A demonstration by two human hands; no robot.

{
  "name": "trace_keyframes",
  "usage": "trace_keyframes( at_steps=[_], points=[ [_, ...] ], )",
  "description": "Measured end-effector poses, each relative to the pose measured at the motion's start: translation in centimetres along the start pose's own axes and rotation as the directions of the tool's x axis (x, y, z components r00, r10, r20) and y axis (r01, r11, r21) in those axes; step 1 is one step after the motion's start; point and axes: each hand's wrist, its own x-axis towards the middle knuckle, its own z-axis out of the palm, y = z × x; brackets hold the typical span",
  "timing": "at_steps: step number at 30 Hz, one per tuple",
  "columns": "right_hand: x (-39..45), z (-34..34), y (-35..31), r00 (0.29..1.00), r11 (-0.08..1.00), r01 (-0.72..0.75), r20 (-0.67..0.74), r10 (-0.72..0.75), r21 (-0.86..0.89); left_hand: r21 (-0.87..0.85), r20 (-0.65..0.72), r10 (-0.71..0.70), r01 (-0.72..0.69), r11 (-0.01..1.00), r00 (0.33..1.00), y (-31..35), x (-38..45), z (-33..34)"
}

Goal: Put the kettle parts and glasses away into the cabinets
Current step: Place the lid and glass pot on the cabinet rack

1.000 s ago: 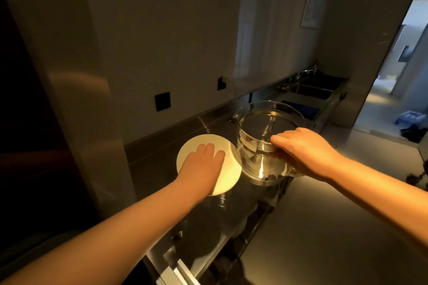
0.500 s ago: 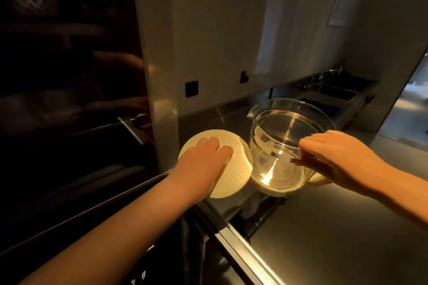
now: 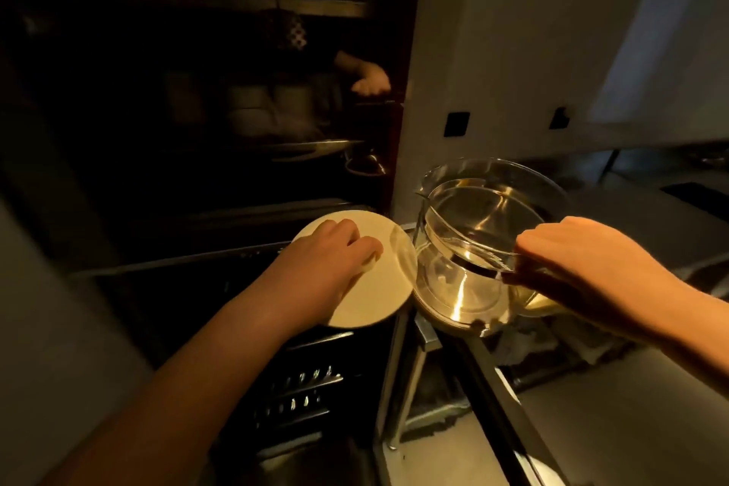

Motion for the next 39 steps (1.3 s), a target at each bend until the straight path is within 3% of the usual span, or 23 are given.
trace_keyframes(
  at_steps=[12, 19, 26, 39],
  points=[
    [5.0, 4.0, -6.2, 0.937, 0.935, 0.279, -0.274, -0.216, 0.218, 0.069, -0.056, -0.287, 0.29, 0.954, 0.956, -3.4, -10.0, 1.7],
    [7.5, 7.3, -9.3, 0.92, 0.873, 0.376, -0.235, -0.313, 0.309, 0.133, 0.064, -0.427, 0.416, 0.899, 0.902, -5.6, -12.7, 3.7],
    [9.7, 9.8, -11.4, 0.951, 0.858, 0.302, -0.198, -0.239, 0.415, 0.204, 0.162, -0.467, 0.434, 0.878, 0.869, -8.2, -12.2, 5.6],
    [10.6, 16.0, -13.0, 0.982, 0.896, 0.188, -0.067, -0.176, 0.403, 0.104, 0.217, -0.424, 0.411, 0.906, 0.879, -13.4, -8.5, 13.6]
  ],
)
